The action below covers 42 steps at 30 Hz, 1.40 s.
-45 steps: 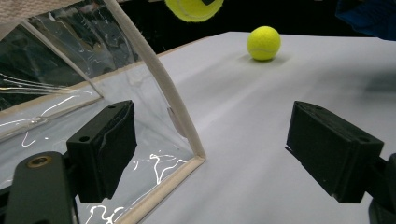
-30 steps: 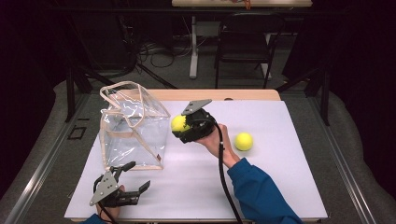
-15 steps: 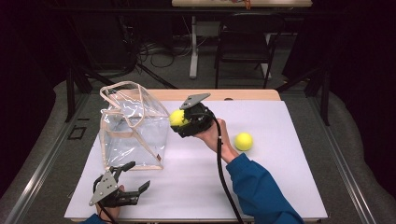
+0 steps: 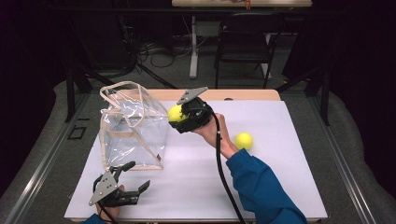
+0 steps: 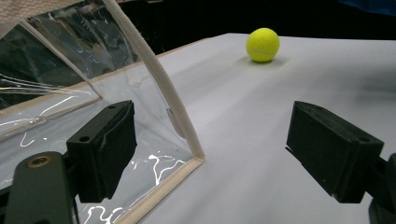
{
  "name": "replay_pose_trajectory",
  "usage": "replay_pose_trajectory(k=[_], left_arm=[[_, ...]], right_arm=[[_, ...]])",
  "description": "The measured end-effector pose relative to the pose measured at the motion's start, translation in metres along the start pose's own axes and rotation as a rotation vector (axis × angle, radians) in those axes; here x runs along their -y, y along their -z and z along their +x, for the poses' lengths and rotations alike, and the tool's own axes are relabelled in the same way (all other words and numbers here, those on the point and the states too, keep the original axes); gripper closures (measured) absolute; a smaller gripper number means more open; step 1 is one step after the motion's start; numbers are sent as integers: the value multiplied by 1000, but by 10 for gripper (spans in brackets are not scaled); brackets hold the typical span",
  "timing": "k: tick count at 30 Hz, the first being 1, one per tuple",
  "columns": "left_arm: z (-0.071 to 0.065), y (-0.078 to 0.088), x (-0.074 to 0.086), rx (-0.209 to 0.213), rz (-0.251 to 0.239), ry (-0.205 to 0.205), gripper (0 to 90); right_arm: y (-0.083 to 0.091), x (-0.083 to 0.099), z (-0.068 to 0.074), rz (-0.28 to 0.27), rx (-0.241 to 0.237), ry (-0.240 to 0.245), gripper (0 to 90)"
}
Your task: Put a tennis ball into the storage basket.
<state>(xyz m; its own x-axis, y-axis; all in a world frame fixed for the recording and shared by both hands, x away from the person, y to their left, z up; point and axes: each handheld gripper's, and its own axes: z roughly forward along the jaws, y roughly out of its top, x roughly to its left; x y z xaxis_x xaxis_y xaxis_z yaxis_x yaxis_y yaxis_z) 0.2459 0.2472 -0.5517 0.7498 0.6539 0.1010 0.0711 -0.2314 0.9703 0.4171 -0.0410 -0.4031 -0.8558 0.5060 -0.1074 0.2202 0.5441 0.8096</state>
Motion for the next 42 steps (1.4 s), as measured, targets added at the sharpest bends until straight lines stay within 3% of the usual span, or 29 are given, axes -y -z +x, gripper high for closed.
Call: replay_pose_trajectory(k=[8,42], left_arm=[[0,0,0,0,-1,-1,157],[0,0,0,5,-7,2,157]], right_arm=[[-4,-4,-7,-14,-7,-22,270],[-8,-36,-14,-43,-17,-10,270]])
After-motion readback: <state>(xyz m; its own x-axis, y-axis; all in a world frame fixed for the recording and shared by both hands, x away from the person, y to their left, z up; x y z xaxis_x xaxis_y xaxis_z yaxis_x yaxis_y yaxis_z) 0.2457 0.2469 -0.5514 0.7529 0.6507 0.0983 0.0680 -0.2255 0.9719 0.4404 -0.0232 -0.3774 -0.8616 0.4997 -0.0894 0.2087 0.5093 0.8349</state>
